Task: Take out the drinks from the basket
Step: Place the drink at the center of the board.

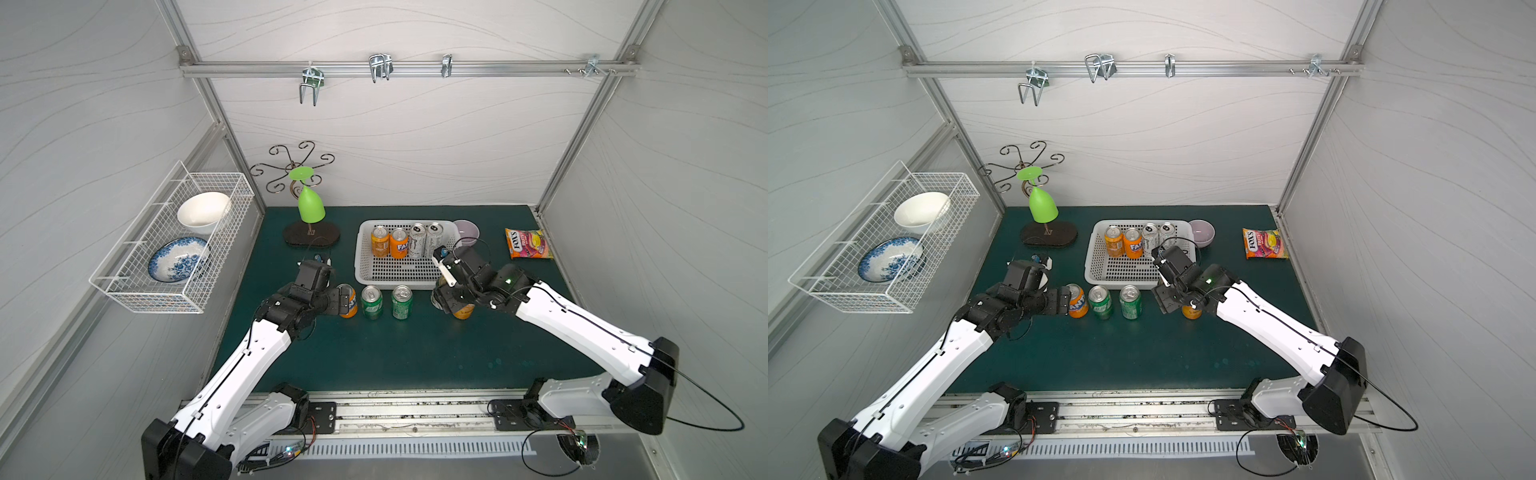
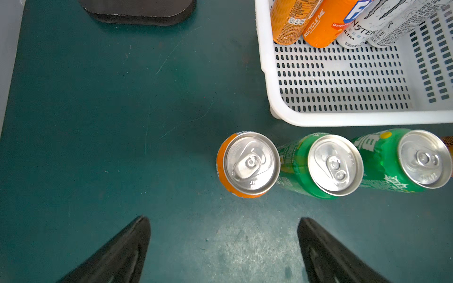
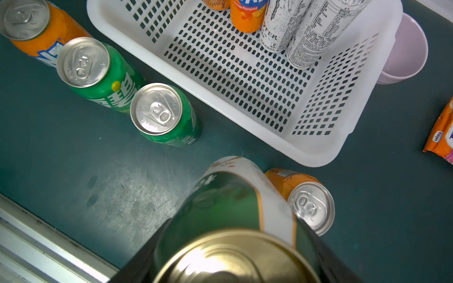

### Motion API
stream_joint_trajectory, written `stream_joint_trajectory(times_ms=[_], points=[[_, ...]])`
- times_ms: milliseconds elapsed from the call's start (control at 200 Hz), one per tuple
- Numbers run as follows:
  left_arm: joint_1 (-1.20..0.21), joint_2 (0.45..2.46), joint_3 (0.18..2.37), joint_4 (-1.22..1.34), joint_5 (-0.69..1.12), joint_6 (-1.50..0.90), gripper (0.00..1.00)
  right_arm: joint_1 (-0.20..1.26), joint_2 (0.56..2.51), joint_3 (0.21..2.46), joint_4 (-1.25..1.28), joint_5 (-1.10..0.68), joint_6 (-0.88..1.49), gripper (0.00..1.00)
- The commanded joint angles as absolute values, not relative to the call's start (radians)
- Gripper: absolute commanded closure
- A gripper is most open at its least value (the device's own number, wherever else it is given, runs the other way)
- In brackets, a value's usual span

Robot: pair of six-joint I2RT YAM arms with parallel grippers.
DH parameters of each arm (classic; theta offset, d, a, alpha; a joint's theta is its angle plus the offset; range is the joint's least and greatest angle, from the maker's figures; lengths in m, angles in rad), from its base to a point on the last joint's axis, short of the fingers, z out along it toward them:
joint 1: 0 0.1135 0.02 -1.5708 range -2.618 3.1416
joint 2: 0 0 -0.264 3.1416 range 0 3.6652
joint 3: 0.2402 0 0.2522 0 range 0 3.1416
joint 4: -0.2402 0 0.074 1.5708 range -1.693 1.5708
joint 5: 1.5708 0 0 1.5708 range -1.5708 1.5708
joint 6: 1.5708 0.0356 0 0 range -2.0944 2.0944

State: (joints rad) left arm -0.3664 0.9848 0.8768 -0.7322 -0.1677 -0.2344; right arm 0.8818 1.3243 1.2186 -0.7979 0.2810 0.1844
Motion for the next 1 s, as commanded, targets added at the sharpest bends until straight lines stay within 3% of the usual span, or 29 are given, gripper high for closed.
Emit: stream_joint_trajectory(times_ms=[0, 995], points=[[-0.360, 0.992, 0.888, -0.690, -0.160, -0.218, 0.02, 0.891, 1.339, 1.206, -0.666, 0.302, 0.209, 0.40], [-0.360, 0.994, 0.888, -0.689, -0.150, -0.214, 0.02, 0.861, 1.470, 1.045, -0.444, 0.287, 0.239, 0.39]])
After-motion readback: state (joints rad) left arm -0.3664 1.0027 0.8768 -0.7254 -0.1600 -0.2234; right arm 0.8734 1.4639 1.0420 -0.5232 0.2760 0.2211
